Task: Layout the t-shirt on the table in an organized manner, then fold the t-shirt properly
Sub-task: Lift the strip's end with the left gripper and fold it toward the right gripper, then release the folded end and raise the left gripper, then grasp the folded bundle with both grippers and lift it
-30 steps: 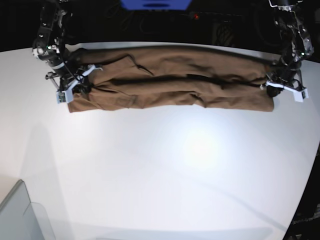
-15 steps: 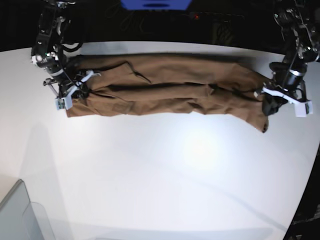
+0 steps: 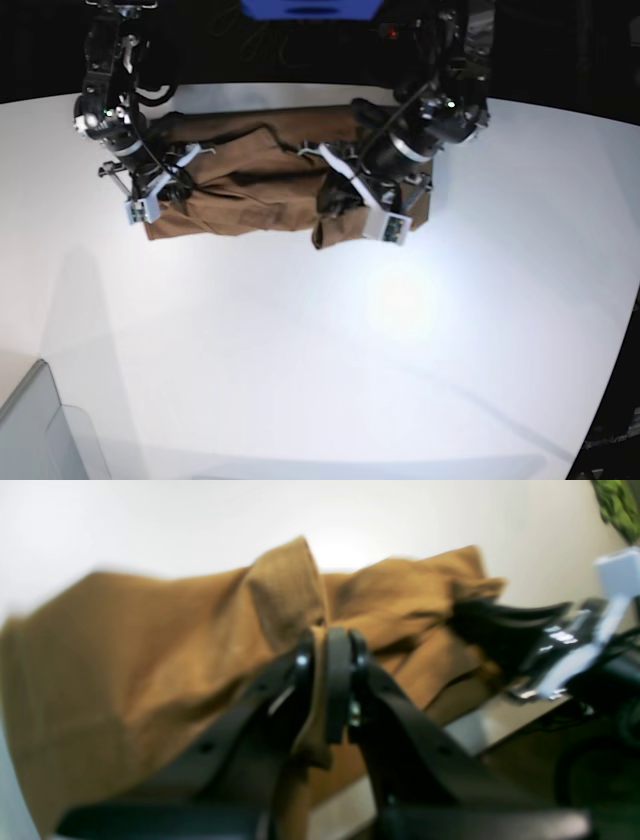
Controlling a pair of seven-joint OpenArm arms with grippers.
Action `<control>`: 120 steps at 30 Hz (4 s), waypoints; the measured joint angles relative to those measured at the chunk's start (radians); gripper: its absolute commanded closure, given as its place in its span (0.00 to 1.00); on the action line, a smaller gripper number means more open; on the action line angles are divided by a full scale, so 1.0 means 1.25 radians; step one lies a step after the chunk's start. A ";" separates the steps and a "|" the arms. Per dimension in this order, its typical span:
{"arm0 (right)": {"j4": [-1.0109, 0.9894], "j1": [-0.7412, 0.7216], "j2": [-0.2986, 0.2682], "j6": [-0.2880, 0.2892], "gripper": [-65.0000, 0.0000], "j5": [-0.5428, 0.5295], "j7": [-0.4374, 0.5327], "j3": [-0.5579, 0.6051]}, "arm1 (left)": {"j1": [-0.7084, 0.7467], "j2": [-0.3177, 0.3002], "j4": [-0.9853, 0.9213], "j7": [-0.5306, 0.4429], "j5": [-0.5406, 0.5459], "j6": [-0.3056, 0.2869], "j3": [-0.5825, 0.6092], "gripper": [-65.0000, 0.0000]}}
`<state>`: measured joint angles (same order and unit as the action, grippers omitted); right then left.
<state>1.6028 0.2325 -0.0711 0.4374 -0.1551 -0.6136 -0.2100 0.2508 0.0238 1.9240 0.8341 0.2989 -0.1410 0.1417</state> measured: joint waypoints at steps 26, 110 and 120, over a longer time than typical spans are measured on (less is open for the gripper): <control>0.002 -0.001 0.000 0.000 1.00 -0.002 -0.003 0.000 | -0.045 0.025 -0.098 -0.043 -0.140 -0.007 0.142 0.57; 0.331 0.054 0.095 0.006 1.00 0.020 -0.143 0.117 | -0.018 -0.067 -0.227 0.013 -0.064 -0.001 -0.314 1.00; 0.334 0.099 0.090 0.003 1.00 0.020 -0.041 0.313 | -0.084 -0.007 -0.277 0.008 -0.107 -0.008 -0.310 1.00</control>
<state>2.0205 0.3561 0.0410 0.4412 -0.1307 -0.6647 0.1814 0.1459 0.0147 1.5780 0.8440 0.1654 -0.1509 -0.2462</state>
